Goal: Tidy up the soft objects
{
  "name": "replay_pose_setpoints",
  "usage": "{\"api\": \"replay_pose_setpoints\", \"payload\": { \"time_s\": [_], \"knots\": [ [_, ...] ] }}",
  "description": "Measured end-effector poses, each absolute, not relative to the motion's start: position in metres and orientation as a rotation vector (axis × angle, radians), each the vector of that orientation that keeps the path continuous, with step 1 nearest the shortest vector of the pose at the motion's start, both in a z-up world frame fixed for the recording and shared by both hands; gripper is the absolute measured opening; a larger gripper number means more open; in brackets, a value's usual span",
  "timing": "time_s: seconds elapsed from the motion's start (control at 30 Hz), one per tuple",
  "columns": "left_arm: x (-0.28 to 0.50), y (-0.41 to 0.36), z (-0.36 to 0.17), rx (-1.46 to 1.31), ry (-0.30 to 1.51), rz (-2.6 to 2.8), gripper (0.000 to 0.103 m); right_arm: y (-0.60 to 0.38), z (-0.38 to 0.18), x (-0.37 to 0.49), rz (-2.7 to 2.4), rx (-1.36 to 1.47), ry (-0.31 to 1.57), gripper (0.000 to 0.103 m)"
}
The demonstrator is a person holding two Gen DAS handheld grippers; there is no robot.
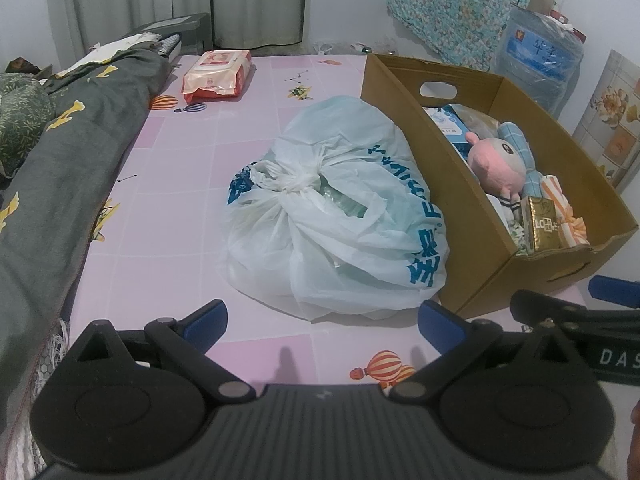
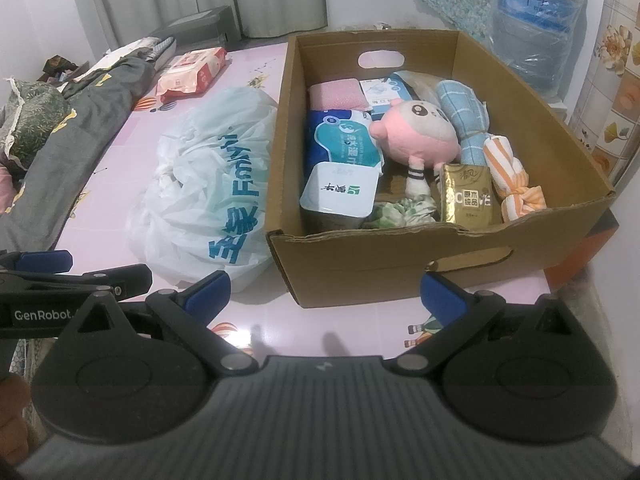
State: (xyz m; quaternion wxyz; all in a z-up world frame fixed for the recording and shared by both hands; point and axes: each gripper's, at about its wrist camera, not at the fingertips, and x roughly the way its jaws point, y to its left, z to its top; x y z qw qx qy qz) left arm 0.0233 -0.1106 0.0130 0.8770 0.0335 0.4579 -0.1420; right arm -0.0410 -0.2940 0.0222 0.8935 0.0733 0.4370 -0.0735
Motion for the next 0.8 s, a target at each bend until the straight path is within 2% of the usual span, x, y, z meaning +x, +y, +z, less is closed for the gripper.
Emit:
{"api": "replay_pose_setpoints", "payload": {
  "time_s": [0.8],
  "knots": [
    [0.0235, -0.1099, 0.0126, 0.07, 0.955, -0.294, 0.102, -0.2913, 0.0226, -0.0409, -0.152, 0.155, 0.906, 0.102]
  ]
}}
